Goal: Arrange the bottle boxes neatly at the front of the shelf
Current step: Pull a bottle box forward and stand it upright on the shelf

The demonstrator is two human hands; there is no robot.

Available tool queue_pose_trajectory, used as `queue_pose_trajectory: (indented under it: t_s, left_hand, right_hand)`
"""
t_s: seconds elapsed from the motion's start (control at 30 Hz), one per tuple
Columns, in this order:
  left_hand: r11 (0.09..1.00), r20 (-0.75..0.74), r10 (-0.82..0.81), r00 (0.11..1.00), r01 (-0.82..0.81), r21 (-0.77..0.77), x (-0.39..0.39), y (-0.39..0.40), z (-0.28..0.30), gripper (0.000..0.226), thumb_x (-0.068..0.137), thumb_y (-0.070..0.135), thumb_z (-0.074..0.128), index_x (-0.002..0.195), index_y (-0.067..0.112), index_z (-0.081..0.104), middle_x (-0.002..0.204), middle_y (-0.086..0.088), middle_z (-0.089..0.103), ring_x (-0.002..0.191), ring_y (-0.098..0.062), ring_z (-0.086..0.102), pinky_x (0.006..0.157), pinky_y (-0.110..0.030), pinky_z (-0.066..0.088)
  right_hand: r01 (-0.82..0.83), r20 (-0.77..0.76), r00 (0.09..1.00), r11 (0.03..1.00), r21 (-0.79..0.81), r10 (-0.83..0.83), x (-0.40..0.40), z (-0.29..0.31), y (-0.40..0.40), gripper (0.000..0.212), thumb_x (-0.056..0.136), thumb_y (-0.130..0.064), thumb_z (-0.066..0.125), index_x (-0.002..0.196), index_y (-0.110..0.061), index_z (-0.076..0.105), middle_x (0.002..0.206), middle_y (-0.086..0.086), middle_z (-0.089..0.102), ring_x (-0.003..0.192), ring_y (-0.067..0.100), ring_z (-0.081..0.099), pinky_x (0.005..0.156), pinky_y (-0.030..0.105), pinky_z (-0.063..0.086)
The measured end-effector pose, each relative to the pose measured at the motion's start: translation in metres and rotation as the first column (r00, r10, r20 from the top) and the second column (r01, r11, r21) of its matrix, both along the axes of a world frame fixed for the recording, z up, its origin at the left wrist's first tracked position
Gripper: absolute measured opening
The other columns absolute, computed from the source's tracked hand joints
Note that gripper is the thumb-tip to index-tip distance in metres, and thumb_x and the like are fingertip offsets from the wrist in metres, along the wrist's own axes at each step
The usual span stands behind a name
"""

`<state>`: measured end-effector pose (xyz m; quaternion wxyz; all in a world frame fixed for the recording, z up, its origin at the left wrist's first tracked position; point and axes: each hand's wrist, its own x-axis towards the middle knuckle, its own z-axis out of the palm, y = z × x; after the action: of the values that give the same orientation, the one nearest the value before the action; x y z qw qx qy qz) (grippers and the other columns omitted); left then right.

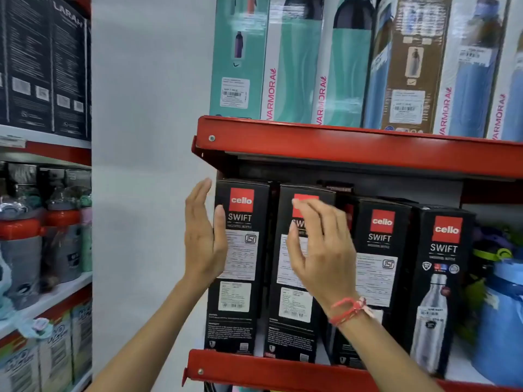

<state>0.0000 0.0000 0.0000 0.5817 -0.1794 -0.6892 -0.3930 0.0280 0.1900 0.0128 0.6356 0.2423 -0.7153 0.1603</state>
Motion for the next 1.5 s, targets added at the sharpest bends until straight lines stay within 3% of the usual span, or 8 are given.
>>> queue_pose_trajectory:
  t_s: [0.23,0.43,0.53,0.67,0.8,1.03,1.37,1.5]
  left_hand:
    - [0.900,0.504,-0.382,0.775,0.189,0.392,-0.033,-0.025,-0.040,0.054,0.095,0.061,0.022,0.126,0.027,0.050,0.115,0.009,0.062,0.113,-0.015,0.059,0.095,-0.034,0.045]
    - [0.762,0.582,-0.646,0.494,0.463,0.453,-0.022,-0.030,-0.045,0.052,0.099,0.053,0.013,0.113,0.040,0.061,0.105,0.022,0.073,0.103,0.004,0.066,0.083,-0.012,0.052]
    - [0.785,0.575,-0.617,0.537,0.474,0.400,-0.020,-0.043,-0.043,0.058,0.090,0.071,0.020,0.131,0.041,0.047,0.135,0.012,0.056,0.127,-0.005,0.052,0.104,-0.034,0.044]
    - [0.788,0.583,-0.600,0.548,0.533,0.309,-0.003,-0.062,-0.023,0.054,0.091,0.062,0.021,0.133,0.034,0.038,0.131,0.010,0.053,0.119,-0.002,0.056,0.078,-0.018,0.053]
    - [0.779,0.569,-0.590,0.572,0.589,0.216,0.028,-0.076,-0.007,0.051,0.087,0.059,0.038,0.130,0.030,0.038,0.117,-0.012,0.066,0.105,-0.026,0.065,0.084,-0.041,0.057]
    - [0.738,0.513,-0.649,0.562,0.630,0.244,0.079,-0.091,-0.005,0.060,0.079,0.032,0.068,0.127,0.052,0.037,0.107,0.013,0.074,0.099,-0.013,0.071,0.073,-0.024,0.058]
    - [0.896,0.441,-0.390,0.808,0.444,-0.021,0.076,-0.067,-0.019,0.100,0.081,0.014,0.074,0.143,0.051,0.005,0.112,0.053,0.052,0.108,0.012,0.059,0.084,-0.009,0.049]
    - [0.931,0.437,-0.307,0.845,0.361,-0.045,0.052,-0.058,-0.025,0.107,0.081,0.009,0.074,0.149,0.045,-0.002,0.122,0.027,0.061,0.112,-0.006,0.063,0.096,-0.035,0.053]
  right_hand:
    - [-0.001,0.465,0.885,1.000,-0.026,0.014,0.006,-0.053,-0.060,0.053,0.095,-0.035,0.048,0.142,-0.013,0.040,0.129,0.003,0.057,0.112,0.016,0.057,0.090,0.029,0.054]
    - [0.081,0.757,0.651,0.997,0.009,-0.060,0.027,-0.066,-0.102,0.095,0.092,-0.057,0.040,0.147,-0.019,-0.028,0.160,0.008,-0.011,0.139,0.023,0.030,0.106,0.030,0.038]
    - [0.080,0.749,0.662,0.997,-0.015,-0.041,0.033,-0.054,-0.107,0.108,0.086,-0.062,0.050,0.145,-0.021,-0.030,0.158,0.011,-0.007,0.133,0.025,0.039,0.103,0.030,0.041]
    - [0.010,0.732,0.681,1.000,-0.013,0.003,0.049,-0.042,-0.105,0.119,0.078,-0.067,0.055,0.141,-0.026,-0.037,0.156,0.006,-0.014,0.137,0.023,0.035,0.107,0.029,0.037]
    - [-0.031,0.735,0.676,0.998,-0.052,0.059,0.068,-0.033,-0.099,0.132,0.064,-0.078,0.059,0.136,-0.033,-0.042,0.152,-0.007,-0.013,0.140,0.015,0.025,0.111,0.030,0.031]
    - [-0.273,0.787,0.491,0.924,-0.267,0.373,0.078,-0.017,-0.075,0.132,0.059,-0.061,0.078,0.142,-0.048,-0.023,0.134,-0.032,0.016,0.106,-0.032,0.026,0.090,-0.002,0.028]
    - [-0.392,0.765,0.468,0.880,-0.268,0.441,0.018,-0.008,-0.064,0.123,0.054,-0.053,0.086,0.150,-0.040,0.010,0.145,-0.016,0.043,0.131,0.003,0.044,0.111,0.037,0.039]
    - [-0.347,0.741,0.500,0.888,-0.303,0.448,0.004,-0.014,-0.070,0.118,0.065,-0.027,0.087,0.152,-0.033,0.007,0.129,-0.014,0.060,0.110,-0.008,0.055,0.091,0.002,0.038]
